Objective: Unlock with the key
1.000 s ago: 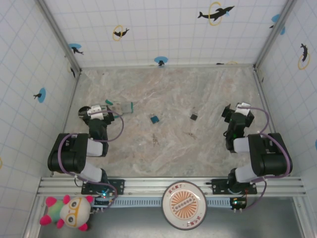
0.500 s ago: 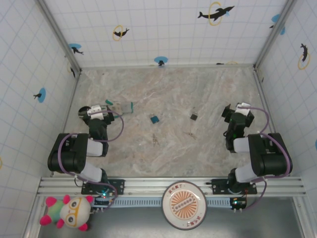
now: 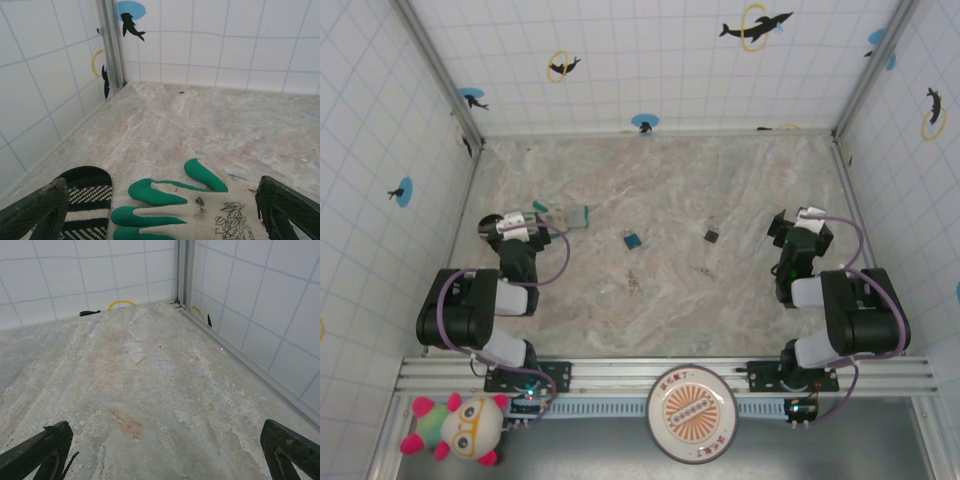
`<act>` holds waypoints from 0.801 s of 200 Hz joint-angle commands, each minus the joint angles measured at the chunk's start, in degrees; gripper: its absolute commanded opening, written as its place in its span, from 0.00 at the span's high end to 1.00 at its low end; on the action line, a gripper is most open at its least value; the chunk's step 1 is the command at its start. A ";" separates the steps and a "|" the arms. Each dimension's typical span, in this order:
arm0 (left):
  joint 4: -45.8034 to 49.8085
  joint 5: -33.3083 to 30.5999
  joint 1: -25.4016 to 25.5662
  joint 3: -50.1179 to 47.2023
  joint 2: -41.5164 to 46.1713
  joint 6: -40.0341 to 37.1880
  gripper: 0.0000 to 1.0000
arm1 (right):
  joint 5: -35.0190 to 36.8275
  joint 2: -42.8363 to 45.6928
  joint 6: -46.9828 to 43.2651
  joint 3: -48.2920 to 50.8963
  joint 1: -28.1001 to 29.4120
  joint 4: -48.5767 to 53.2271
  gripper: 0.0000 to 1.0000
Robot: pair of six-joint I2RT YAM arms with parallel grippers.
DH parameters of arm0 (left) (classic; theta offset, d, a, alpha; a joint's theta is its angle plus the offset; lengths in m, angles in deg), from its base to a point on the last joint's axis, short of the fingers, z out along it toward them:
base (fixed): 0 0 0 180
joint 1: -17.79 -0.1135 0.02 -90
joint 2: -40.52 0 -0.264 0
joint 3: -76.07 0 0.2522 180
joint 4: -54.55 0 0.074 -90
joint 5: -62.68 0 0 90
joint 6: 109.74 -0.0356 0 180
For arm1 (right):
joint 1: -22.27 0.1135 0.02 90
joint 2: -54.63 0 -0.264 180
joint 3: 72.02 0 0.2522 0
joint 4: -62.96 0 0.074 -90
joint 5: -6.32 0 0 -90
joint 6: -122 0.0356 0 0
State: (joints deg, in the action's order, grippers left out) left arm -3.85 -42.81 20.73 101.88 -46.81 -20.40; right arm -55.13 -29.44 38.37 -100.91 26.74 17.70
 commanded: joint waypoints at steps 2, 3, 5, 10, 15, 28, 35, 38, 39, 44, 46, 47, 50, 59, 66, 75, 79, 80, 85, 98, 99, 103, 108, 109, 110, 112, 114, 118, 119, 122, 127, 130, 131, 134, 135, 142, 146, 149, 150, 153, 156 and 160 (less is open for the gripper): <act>8.39 2.09 -0.39 4.26 3.92 -0.34 0.02 | 1.12 6.20 -1.06 -3.43 0.78 7.50 0.00; 9.38 2.15 -0.39 4.58 4.23 -0.45 0.02 | 1.14 6.64 -1.17 -3.60 0.88 7.86 0.00; 11.58 2.18 -0.28 5.46 4.92 -0.54 0.02 | 1.10 7.23 -1.36 -3.83 1.00 8.93 0.00; 16.28 1.83 -0.34 7.24 6.32 -0.37 0.02 | 1.09 9.14 -1.84 -4.08 1.32 10.75 0.00; 19.77 0.91 -0.30 8.87 7.34 -0.03 0.02 | 1.28 10.86 -2.20 -4.42 1.62 12.52 0.00; 27.13 -2.18 -0.29 12.50 10.41 2.31 0.02 | 0.86 15.10 -0.37 -5.94 1.67 18.38 0.00; 30.22 -3.06 -0.32 13.89 11.90 3.98 0.02 | -0.15 17.06 0.54 -7.04 1.55 21.33 0.00; 31.77 -3.32 -0.34 14.68 12.55 4.79 0.02 | -0.45 17.89 0.90 -7.39 1.59 22.35 0.00; 32.32 -3.41 -0.36 14.89 12.72 5.02 0.02 | -0.62 18.15 1.04 -7.64 1.59 22.89 0.00; 35.01 -3.55 -0.35 16.47 13.63 6.73 0.02 | -1.03 19.42 2.02 -8.54 1.65 25.29 0.00; 36.31 -3.60 -0.38 17.09 14.02 7.74 0.02 | -1.15 19.79 2.91 -8.98 1.67 26.20 0.00; 37.18 -3.55 -0.39 17.37 14.20 8.16 0.02 | -1.19 20.20 3.32 -9.22 1.68 26.70 0.00; 39.06 -3.44 -0.39 18.44 14.69 8.96 0.02 | -1.43 21.14 4.40 -9.82 1.68 28.23 0.00; 46.03 -4.01 -0.48 21.59 15.70 16.87 0.02 | -3.80 23.96 10.97 -11.89 1.23 33.53 0.00; 52.64 -5.36 -0.50 24.75 15.79 23.54 0.02 | -6.54 26.24 17.72 -13.37 0.31 38.54 0.00; 61.29 -3.91 -0.81 28.27 15.24 30.29 0.02 | -8.73 28.91 26.31 -14.17 -0.77 43.68 0.00; 64.09 -2.16 -1.05 29.45 14.90 31.29 0.02 | -9.87 29.85 28.95 -13.84 -1.25 44.37 0.01; 64.48 -1.29 -1.07 29.66 14.77 31.40 0.02 | -10.25 30.02 29.66 -13.68 -1.37 44.23 0.01; 66.07 1.82 -1.22 30.53 14.33 32.14 0.02 | -13.45 30.75 31.05 -12.62 -2.10 42.36 0.00; 66.97 9.41 -1.18 30.51 13.83 33.43 0.03 | -22.66 31.90 30.07 -10.99 -2.81 36.76 0.13; 67.02 9.73 -1.18 30.45 13.84 33.57 0.03 | -23.02 32.02 30.04 -11.03 -2.76 36.73 0.14; 66.99 11.36 -1.10 30.09 14.00 34.42 0.03 | -23.60 32.39 30.14 -11.22 -2.34 37.25 0.17; 66.87 13.36 -1.08 29.37 14.43 35.51 0.04 | -22.72 33.04 30.19 -11.69 -1.35 39.09 0.18; 66.83 13.72 -1.08 29.23 14.49 35.71 0.05 | -22.43 33.20 30.15 -11.90 -1.15 39.52 0.18; 66.82 14.07 -1.05 29.11 14.57 35.86 0.05 | -22.15 33.37 30.04 -12.05 -1.15 40.39 0.18; 66.87 14.80 -0.95 28.87 14.69 36.23 0.06 | -21.68 33.56 29.85 -12.34 -0.46 40.88 0.18; 66.93 15.40 -0.93 28.65 14.90 36.47 0.07 | -21.17 33.92 29.64 -12.65 -0.14 42.31 0.19; 66.96 16.78 -0.97 28.21 15.34 36.95 0.08 | -19.81 34.55 29.11 -13.30 0.95 44.35 0.20; 66.92 17.14 -0.95 28.12 15.43 37.05 0.09 | -19.35 34.74 29.04 -13.49 1.27 44.92 0.20; 66.97 18.25 -0.84 27.82 15.78 37.39 0.10 | -18.13 35.11 28.89 -13.98 2.05 46.51 0.21; 67.19 19.92 -0.78 27.33 16.33 37.84 0.12 | -16.57 35.64 29.21 -14.65 3.28 48.99 0.23; 67.53 20.78 -0.70 27.05 16.66 38.20 0.13 | -15.96 35.92 29.53 -15.03 3.87 50.27 0.25; 67.74 21.03 -0.63 27.05 16.75 38.33 0.13 | -15.89 35.96 29.60 -15.24 4.05 50.69 0.25; 68.12 21.90 -0.51 26.88 17.08 38.61 0.13 | -15.84 36.06 29.81 -15.68 4.54 52.03 0.26; 68.21 22.12 -0.45 26.88 17.18 38.71 0.13 | -15.92 36.07 29.91 -15.78 4.65 52.45 0.27; 69.32 23.96 -0.14 26.55 17.89 39.21 0.14 | -16.47 36.01 30.19 -17.43 5.49 56.10 0.30; 69.91 24.95 0.15 26.38 18.30 39.37 0.13 | -16.76 35.71 30.15 -18.60 6.17 58.46 0.32; 70.10 25.75 0.34 26.26 18.64 39.47 0.13 | -16.81 35.27 30.11 -19.38 6.62 59.77 0.33; 70.16 26.03 0.46 26.22 18.75 39.49 0.13 | -16.84 35.10 30.06 -19.74 6.70 60.32 0.34; 70.47 26.64 0.59 26.00 19.10 39.62 0.13 | -17.09 34.67 29.83 -20.43 7.18 62.34 0.35; 70.71 27.31 0.84 25.89 19.43 39.87 0.12 | -17.55 34.20 29.56 -21.36 7.58 63.76 0.37; 71.10 28.22 1.20 25.73 19.84 40.14 0.12 | -18.27 33.53 29.04 -22.30 8.27 65.38 0.39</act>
State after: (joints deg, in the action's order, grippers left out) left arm 62.07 -24.45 20.43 128.53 -30.29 15.27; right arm -71.81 5.38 66.46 -116.04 32.55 68.93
